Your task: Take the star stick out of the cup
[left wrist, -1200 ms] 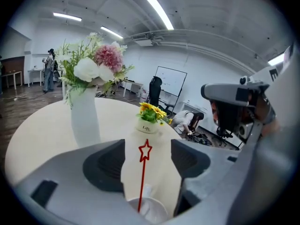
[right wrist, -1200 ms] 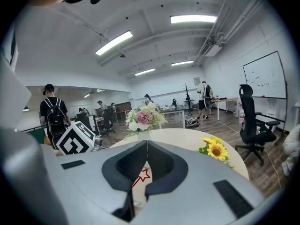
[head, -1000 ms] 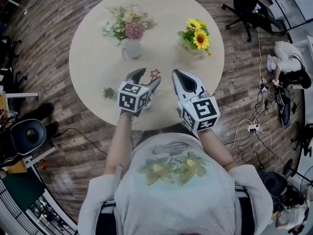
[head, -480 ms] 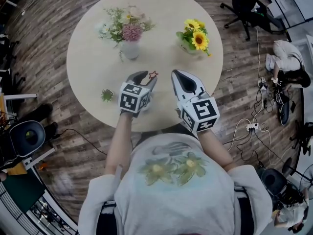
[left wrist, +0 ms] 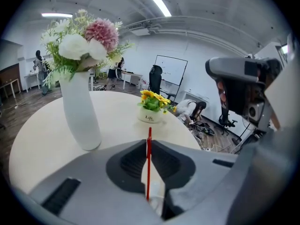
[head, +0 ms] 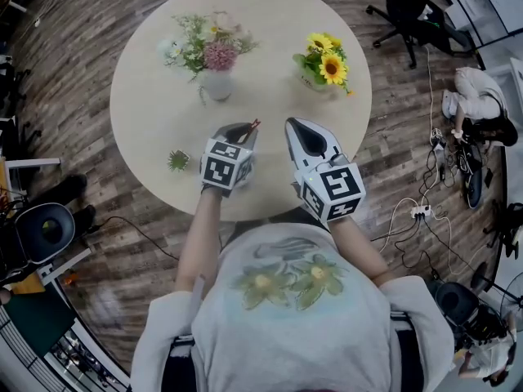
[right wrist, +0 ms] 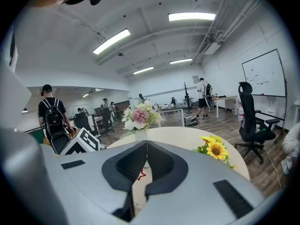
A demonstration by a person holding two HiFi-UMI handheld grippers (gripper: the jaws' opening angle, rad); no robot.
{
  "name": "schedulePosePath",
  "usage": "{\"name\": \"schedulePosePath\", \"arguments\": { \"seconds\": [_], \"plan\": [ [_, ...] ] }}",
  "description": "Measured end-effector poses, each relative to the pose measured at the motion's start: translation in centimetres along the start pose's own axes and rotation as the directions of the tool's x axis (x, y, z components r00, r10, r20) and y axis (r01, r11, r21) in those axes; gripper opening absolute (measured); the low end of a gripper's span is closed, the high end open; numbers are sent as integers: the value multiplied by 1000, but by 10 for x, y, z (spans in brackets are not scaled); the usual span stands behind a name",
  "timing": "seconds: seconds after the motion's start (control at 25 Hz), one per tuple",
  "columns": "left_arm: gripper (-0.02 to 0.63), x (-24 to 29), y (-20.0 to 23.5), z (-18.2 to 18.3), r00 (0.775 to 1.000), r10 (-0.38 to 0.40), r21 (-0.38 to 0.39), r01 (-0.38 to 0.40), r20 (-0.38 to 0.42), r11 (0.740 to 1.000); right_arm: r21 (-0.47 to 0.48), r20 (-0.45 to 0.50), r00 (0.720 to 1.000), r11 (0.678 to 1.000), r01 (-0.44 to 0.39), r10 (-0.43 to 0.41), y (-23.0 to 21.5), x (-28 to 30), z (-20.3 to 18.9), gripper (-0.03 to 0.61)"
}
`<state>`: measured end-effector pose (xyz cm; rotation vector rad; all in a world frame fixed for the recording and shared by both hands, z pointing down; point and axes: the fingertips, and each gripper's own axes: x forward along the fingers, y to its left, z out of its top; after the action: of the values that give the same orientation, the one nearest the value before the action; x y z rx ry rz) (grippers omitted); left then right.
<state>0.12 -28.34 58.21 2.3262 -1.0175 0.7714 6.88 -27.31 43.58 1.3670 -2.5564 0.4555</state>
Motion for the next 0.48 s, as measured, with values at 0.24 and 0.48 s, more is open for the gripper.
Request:
{"name": "schedulePosePath", "arguments": {
  "seconds": [0.24, 0.48],
  "plan": [
    [23, -1, -1, -3, 1000, 1, 5, -1, -10, 1000, 3, 2, 1000, 1000, 6, -6, 1, -1, -2, 17],
    [21, -8, -6, 5, 1000, 3, 7, -3, 10, 1000, 3, 5, 1000, 1000, 6, -7, 4, -6, 0, 17]
  ]
}}
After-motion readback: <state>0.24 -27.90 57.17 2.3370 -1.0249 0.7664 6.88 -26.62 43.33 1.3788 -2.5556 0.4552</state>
